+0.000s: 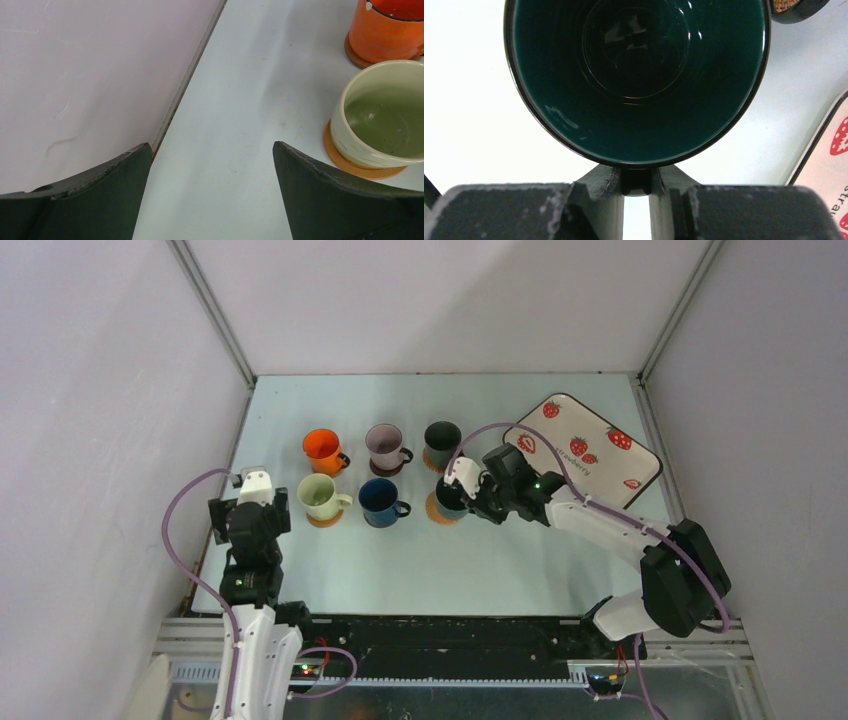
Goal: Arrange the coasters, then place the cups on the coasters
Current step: Place the cup on the coaster.
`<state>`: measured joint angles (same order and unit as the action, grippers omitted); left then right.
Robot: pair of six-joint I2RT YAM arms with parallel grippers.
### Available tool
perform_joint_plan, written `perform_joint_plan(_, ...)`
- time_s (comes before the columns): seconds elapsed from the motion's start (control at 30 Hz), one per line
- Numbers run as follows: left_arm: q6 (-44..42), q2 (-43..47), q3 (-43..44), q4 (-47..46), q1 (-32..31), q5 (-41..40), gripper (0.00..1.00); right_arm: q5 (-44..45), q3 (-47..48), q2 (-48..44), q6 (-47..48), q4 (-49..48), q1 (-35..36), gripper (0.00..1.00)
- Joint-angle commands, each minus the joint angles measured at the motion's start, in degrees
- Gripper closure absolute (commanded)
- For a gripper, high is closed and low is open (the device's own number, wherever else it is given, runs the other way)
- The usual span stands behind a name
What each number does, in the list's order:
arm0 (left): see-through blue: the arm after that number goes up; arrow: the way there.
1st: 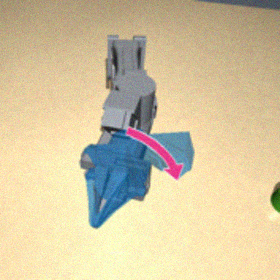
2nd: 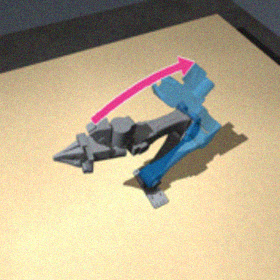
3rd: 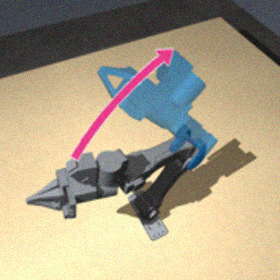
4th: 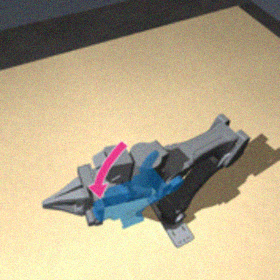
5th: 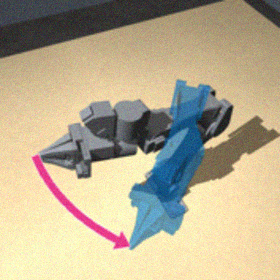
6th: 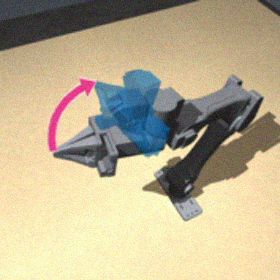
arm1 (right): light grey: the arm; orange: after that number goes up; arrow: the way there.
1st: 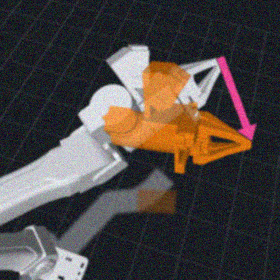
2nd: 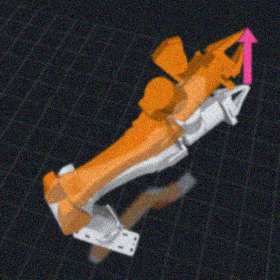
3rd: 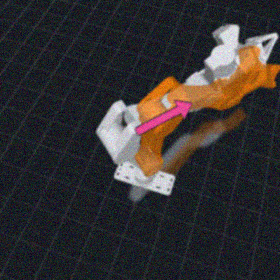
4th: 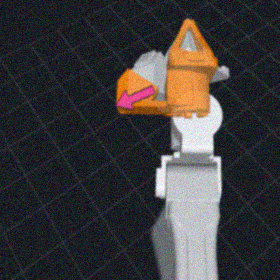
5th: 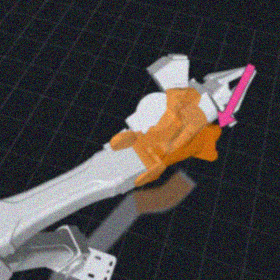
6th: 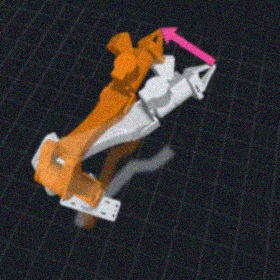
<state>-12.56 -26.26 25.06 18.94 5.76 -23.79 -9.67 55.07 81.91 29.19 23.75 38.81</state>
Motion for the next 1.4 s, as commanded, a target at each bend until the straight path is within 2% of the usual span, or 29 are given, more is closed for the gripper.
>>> perform_joint_plan(0.0, -0.6, -0.2, 0.8, -1.9, 0.2, 0.5, 0.02, 0.1, 1.0, -0.2, 0.7, -3.6, 0.7, 1.00)
perform_joint_plan(0.53, -0.9, -5.4, 1.1, -2.2, 0.2, 0.7, 0.02, 3.0, 1.1, 0.9, 1.5, -3.7, 1.4, 1.00)
perform_joint_plan(1.37, -0.9, -5.5, 1.2, -2.3, 0.3, 0.4, 0.02, 2.2, 1.1, 0.9, 1.5, -3.7, 2.7, 1.00)
